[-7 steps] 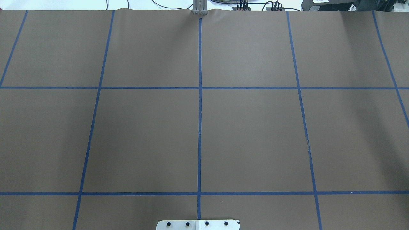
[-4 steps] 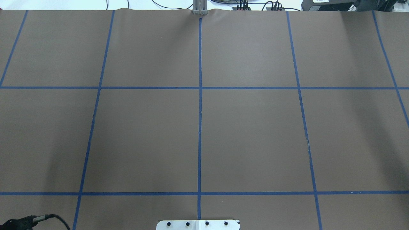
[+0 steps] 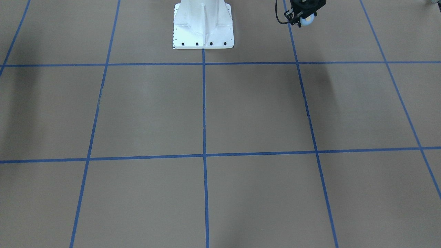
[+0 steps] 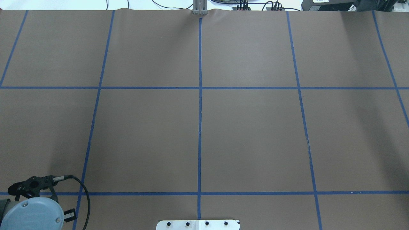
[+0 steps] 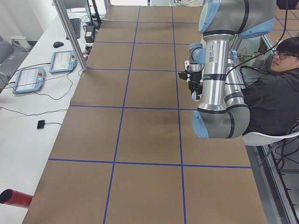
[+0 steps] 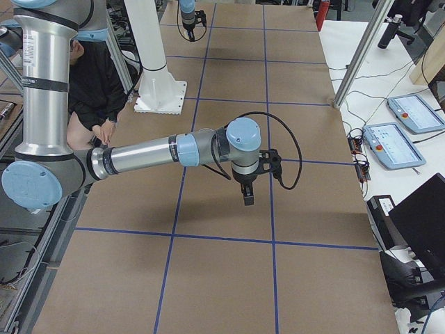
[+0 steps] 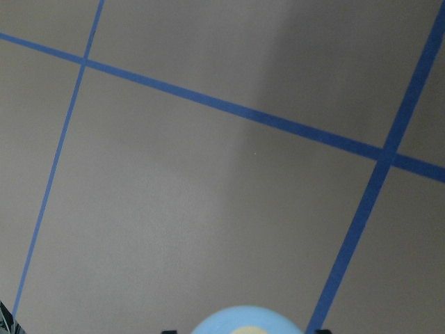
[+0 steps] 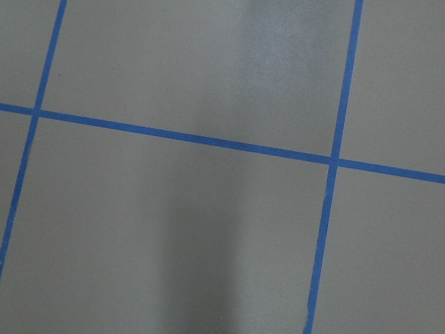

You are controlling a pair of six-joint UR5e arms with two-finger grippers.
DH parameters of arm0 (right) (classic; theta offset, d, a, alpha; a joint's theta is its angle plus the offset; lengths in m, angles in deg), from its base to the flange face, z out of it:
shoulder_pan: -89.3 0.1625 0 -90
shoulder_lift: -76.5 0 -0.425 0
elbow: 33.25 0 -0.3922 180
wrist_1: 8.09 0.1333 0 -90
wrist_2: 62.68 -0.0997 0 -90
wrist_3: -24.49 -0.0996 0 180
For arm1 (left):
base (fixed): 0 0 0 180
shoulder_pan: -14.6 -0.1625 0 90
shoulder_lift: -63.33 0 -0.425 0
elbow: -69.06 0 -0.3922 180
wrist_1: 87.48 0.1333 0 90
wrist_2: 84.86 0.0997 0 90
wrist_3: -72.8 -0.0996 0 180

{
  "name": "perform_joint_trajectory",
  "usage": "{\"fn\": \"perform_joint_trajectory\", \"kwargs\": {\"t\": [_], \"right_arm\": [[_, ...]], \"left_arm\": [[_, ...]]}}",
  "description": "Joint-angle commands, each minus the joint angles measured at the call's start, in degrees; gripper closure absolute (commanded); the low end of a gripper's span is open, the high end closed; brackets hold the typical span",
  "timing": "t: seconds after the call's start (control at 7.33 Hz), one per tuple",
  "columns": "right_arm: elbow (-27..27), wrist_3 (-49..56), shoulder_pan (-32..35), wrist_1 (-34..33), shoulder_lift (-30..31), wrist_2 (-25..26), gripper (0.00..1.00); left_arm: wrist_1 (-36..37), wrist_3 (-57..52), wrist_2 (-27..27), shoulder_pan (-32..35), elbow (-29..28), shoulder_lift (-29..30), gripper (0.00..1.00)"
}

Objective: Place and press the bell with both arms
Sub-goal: 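Move the held bell with the left gripper toward the table center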

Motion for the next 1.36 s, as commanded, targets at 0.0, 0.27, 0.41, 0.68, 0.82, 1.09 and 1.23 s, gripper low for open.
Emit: {"fn": "perform_joint_trajectory", "kwargs": {"t": [0.0, 0.27, 0.41, 0.68, 0.82, 1.09, 1.23], "right_arm": [[0.0, 0.0, 0.0, 0.0, 0.2, 0.0, 0.00], [0.0, 0.0, 0.0, 0.0, 0.2, 0.0, 0.00], [0.2, 0.0, 0.0, 0.0, 0.2, 0.0, 0.00], [0.5, 0.0, 0.0, 0.0, 0.2, 0.0, 0.00], [0.5, 0.0, 0.0, 0.0, 0.2, 0.0, 0.00], [0.6, 0.0, 0.0, -0.5, 0.8, -0.6, 0.00], [0.6, -0.1, 0.0, -0.5, 0.7, -0.6, 0.00]], "left_arm": [[0.1, -7.8, 0.0, 6.9, -0.9, 1.1, 1.00], [0.1, -16.4, 0.1, 15.7, -2.1, 6.1, 1.00], [0.1, -20.7, 0.2, 19.8, -5.7, 10.4, 1.00], [-0.1, -27.5, 0.7, 27.9, -12.7, 19.5, 1.00], [-0.3, -32.3, 0.5, 33.4, -12.8, 22.2, 1.00], [-6.3, -38.9, 0.4, 38.5, -13.0, 24.7, 1.00], [-13.0, -39.1, 0.3, 38.5, -14.3, 24.8, 1.00]]}}
